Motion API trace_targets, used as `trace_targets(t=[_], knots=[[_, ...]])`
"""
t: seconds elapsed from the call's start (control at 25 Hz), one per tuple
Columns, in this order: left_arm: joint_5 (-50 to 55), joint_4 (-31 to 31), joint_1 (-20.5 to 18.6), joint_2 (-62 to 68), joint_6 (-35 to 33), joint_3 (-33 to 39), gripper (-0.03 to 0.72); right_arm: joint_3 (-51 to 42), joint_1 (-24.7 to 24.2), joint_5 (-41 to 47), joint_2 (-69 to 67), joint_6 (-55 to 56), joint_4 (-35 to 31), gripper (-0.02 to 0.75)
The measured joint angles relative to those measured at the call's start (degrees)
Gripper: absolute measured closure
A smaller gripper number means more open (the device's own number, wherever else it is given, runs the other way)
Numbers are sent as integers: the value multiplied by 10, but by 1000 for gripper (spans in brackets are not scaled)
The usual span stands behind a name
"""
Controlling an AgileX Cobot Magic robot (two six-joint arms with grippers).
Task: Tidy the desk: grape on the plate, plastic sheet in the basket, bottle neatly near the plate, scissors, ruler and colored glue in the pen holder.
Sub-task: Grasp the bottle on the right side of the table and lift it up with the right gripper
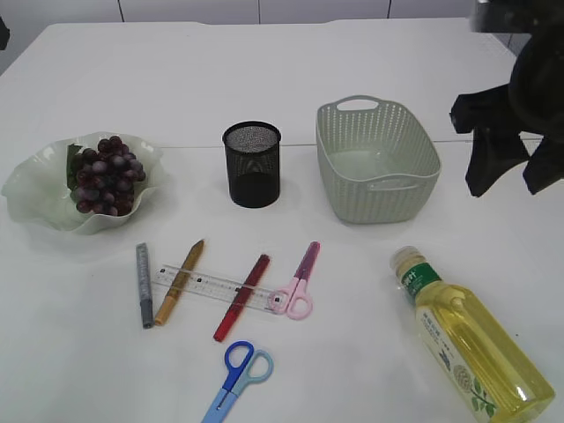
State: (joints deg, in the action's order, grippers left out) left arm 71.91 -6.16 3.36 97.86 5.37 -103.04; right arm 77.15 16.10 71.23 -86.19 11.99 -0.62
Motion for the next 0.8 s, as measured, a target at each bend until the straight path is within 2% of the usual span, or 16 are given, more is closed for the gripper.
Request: trace_targets(t=[0.28, 0.8], knots=[[0, 0, 0, 0, 0, 0, 379, -1, 0, -2, -72, -45, -78, 307], [0, 0, 0, 0, 0, 0, 378, 54, 0, -12, -166, -59, -65, 307]])
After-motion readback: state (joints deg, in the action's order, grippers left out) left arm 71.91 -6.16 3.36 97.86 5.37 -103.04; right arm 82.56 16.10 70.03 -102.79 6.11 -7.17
